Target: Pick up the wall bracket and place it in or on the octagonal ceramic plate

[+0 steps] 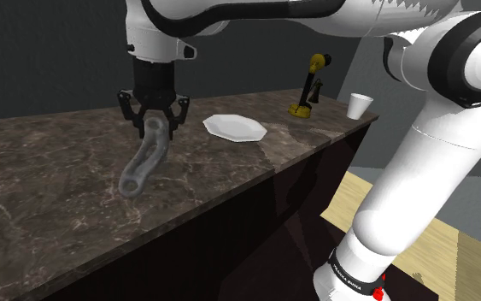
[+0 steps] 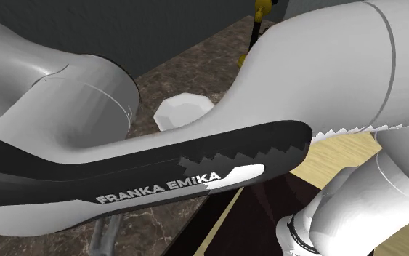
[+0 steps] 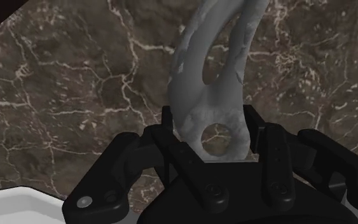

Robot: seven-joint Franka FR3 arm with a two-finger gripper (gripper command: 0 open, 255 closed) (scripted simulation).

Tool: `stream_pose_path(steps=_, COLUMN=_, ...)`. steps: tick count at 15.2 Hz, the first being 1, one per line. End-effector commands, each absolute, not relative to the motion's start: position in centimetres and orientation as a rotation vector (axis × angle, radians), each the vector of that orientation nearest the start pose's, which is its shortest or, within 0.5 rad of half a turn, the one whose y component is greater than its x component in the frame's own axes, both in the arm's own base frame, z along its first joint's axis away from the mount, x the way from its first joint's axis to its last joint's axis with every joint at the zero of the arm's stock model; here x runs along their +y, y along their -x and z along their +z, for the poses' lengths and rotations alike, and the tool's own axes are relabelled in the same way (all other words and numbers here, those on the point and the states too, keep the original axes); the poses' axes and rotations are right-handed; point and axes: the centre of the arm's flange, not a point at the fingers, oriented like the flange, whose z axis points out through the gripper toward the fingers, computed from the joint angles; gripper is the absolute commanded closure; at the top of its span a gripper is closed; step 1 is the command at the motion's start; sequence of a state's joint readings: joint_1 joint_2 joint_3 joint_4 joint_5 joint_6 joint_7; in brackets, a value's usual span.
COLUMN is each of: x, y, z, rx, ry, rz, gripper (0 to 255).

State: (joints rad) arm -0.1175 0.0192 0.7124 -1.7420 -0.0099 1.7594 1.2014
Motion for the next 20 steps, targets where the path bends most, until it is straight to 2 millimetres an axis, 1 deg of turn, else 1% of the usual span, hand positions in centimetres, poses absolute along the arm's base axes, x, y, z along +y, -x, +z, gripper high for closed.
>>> stream_pose_path(steps=1, x=30.2, y=-47.5, z=55.5, rx=0.935, ry=2.995, rz=0.001, gripper=255)
stream_pose_path(steps=20, x=5.5, y=-52.1, z=56.2, rx=0.935, ry=2.995, rz=0.001, gripper=255)
